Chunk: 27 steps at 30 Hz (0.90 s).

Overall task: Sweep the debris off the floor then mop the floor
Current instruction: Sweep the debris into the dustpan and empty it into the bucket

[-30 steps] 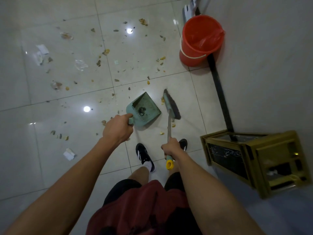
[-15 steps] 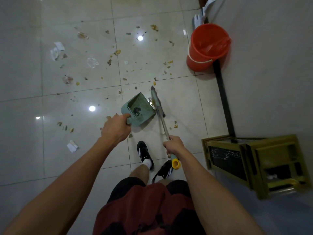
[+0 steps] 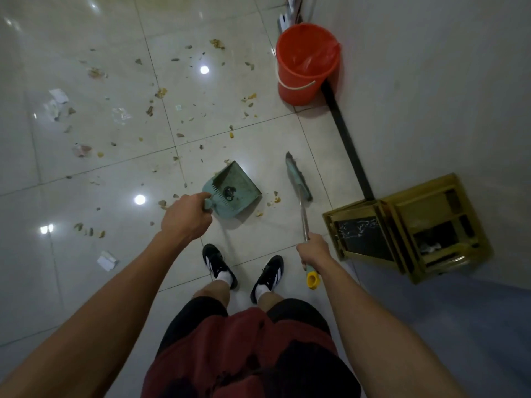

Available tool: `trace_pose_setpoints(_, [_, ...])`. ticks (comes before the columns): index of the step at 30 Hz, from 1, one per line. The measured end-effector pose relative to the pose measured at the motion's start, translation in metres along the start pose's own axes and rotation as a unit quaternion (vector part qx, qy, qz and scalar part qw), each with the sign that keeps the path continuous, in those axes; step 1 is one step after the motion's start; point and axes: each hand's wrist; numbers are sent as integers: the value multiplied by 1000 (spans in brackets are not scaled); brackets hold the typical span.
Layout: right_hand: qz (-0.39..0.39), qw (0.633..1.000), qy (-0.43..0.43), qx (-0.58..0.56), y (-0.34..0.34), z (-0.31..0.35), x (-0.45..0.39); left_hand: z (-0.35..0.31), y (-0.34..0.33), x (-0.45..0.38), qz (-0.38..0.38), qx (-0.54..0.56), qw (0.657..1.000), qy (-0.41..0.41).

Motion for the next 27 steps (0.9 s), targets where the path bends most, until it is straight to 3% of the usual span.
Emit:
trace_pose_setpoints(11, [23, 995, -91, -42, -71, 15, 22, 60, -1, -3, 21, 9, 1000, -21])
trace_pose_setpoints(27, [111, 987, -61, -98, -279, 148, 71, 251, 30, -5, 26, 84, 992, 88])
Point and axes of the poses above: each hand's wrist, its own x-axis away from the middle knuckle, its own y-axis out of the back of the hand, z = x × y, and after that the axes turned 11 degrees about -x, right-handed
